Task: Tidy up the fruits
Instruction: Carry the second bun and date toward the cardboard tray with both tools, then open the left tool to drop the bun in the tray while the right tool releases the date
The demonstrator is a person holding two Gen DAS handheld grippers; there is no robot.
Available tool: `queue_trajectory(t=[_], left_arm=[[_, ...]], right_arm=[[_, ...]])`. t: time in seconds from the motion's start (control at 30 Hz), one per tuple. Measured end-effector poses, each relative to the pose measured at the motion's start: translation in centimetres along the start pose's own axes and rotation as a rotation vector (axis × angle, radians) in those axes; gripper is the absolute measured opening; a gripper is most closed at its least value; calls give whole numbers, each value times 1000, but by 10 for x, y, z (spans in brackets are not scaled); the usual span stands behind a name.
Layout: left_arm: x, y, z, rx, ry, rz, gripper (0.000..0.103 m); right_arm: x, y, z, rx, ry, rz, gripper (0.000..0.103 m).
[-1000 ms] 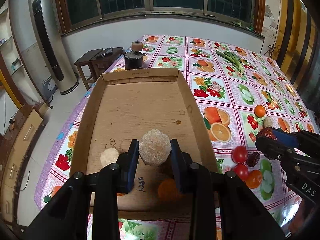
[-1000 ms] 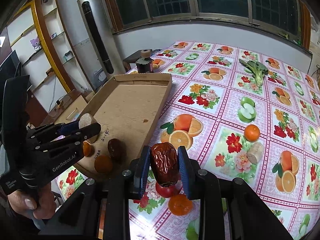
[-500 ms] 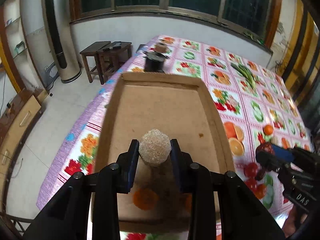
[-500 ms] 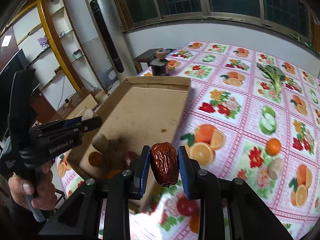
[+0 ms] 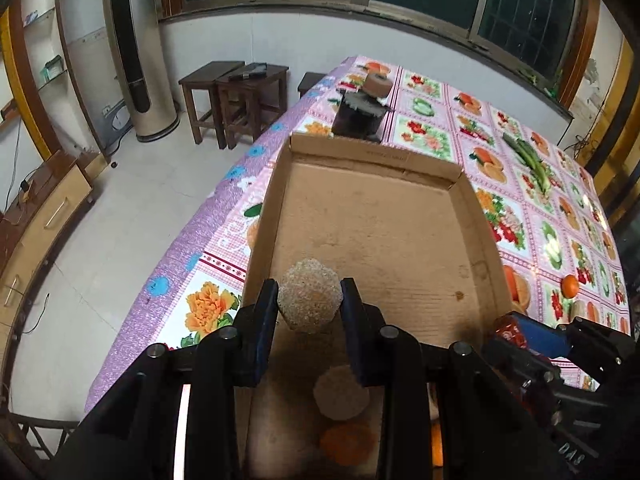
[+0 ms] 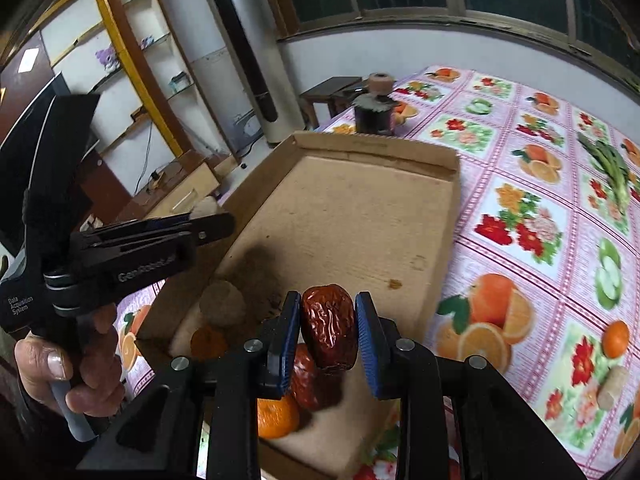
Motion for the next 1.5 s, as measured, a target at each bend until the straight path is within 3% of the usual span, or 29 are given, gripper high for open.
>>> queue_trajectory(t=[0.57,0.8,0.93,1.1,1.2,1.5], left_arm=[[-19,-38,6,48,-24,-106,29],[-21,-38,2,72,-10,-99,29],[-22,-35,-1,76,4,-102,33],[-21,-23,-4,73,12,-67,37],[-20,-14,-4,68,12,-44,47],[-20,12,6,57,-5,14,47]], right_arm=[[-9,-44,-2,-1,49,-80,28],[-13,-49,-1,-6,45,-97,31],[-12,-43,-1,-6,34,-83,44],[-10,-26,0,-10,28,-55,44],[-10,-15,1,-9,18,-39,45],[-20,24,1,-22,3,2,47]])
Point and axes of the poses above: each gripper's, at about its wrist camera, not at the fingertips, and y roughly against the way its jaws point, z to its right, x to its top, the point moved 8 cm from there along -y, roughly the way its jaws point, and after that the axes turned 14 degrees about y, right-handed, at the moved point
